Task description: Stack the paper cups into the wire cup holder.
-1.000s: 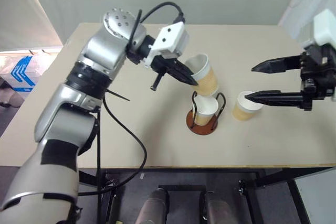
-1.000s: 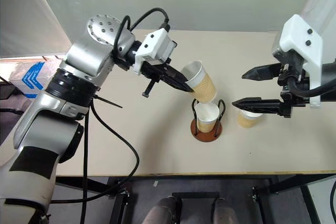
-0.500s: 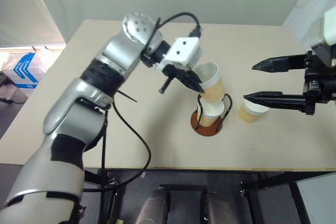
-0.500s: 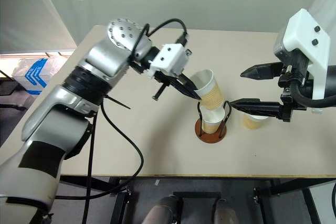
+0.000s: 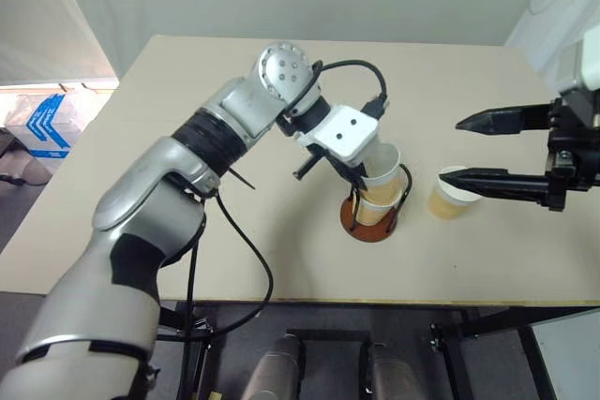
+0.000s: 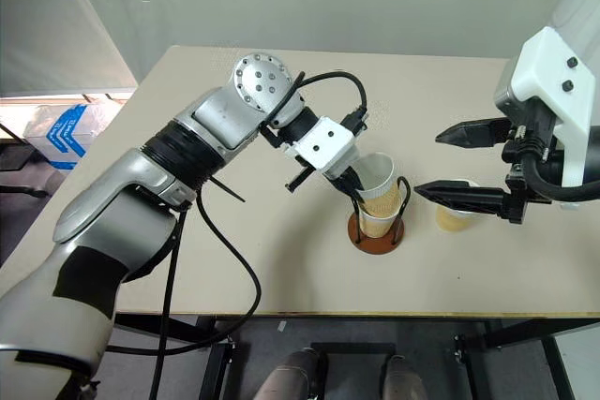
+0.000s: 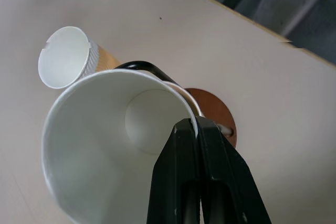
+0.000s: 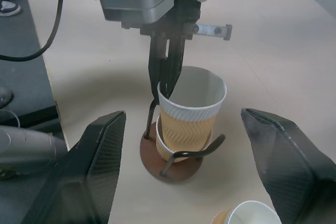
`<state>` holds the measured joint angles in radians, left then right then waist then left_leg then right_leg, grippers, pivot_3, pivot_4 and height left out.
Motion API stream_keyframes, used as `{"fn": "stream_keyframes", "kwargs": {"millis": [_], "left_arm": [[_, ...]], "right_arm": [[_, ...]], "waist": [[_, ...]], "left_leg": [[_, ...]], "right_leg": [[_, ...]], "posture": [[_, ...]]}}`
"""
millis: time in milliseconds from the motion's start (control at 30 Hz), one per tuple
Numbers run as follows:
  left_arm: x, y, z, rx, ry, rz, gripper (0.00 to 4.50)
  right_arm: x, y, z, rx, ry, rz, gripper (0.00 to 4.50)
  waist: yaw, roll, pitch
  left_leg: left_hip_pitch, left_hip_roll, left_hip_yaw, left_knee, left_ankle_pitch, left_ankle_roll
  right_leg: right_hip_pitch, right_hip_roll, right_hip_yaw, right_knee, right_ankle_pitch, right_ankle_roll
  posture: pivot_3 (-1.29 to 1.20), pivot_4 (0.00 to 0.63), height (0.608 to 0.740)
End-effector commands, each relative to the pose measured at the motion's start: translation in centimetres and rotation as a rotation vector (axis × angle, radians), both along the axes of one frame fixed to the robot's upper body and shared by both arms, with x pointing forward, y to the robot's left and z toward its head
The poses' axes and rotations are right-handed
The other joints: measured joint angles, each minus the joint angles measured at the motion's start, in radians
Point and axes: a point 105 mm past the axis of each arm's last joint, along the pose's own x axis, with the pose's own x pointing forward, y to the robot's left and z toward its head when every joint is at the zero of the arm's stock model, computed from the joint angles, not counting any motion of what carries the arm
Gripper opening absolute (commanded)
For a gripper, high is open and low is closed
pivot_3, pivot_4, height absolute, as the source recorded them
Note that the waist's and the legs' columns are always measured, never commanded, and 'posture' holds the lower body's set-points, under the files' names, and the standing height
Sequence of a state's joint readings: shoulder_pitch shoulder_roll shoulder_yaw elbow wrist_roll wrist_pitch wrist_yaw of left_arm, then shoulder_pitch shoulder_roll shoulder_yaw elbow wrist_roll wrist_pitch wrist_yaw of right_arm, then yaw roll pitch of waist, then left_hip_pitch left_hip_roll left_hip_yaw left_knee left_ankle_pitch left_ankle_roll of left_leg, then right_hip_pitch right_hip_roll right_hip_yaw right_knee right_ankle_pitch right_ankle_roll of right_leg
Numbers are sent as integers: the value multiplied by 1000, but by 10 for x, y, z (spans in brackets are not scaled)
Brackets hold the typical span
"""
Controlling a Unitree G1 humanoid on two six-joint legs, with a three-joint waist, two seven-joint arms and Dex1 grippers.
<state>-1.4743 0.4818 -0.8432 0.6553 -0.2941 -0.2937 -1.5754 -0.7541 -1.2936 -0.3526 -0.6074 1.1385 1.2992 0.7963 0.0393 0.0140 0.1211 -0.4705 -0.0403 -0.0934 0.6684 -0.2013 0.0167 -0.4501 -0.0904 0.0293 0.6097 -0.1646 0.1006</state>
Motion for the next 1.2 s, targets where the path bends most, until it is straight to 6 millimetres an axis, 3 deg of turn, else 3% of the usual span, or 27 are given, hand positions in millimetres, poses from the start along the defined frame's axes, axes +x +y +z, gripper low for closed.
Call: {"fn": "stream_keyframes", "kwargs": {"millis": [33, 133, 533, 767, 900, 1133, 1200], "left_arm": [[-3, -5, 12, 34, -69, -67, 11], [-2, -9, 15, 29, -102, -86, 579], [-4, -17, 27, -35, -52, -62, 4475], [0, -19, 56, -199, 56, 30, 4475], [9, 5, 68, -287, 149, 155, 4475], [24, 68, 42, -246, 184, 366, 4475], [22, 74, 38, -245, 196, 390, 4475]], "right_arm": [[-3, -3, 12, 11, -63, -7, 3718], [-3, -2, 12, 9, -60, -4, 3718], [1, -1, 11, 2, -55, -12, 3718], [10, -4, 13, 15, -81, -43, 3718], [19, -10, 3, -40, -82, -85, 3718], [36, -25, -24, -243, -76, -107, 3718], [40, -31, -29, -278, -76, -110, 3718]], "waist": [[0, 0, 0], [0, 0, 0], [1, 0, 0], [2, 0, 0], [1, 0, 0], [-5, 2, -1], [-5, 2, -1]], "left_leg": [[0, 0, 0, 0, 0, 0], [0, 0, 0, 0, 0, 0], [0, 0, 1, 0, 0, 1], [0, 0, 1, 1, -1, 1], [0, 0, 1, 1, -1, 1], [1, 1, 2, 1, -1, 2], [1, 1, 2, 2, -1, 2]], "right_leg": [[0, 0, 0, 0, 0, 0], [0, 0, 0, 0, 0, 0], [0, 0, 0, 0, 0, 1], [0, 0, 0, 0, 0, 2], [0, 0, 0, 0, 0, 2], [0, 0, 0, 1, 0, 2], [-1, 0, 0, 1, 0, 2]], "posture": [[0, 150, 740], [0, 150, 740], [0, 150, 740], [0, 150, 740], [0, 150, 740], [0, 150, 740], [0, 150, 740]]}}
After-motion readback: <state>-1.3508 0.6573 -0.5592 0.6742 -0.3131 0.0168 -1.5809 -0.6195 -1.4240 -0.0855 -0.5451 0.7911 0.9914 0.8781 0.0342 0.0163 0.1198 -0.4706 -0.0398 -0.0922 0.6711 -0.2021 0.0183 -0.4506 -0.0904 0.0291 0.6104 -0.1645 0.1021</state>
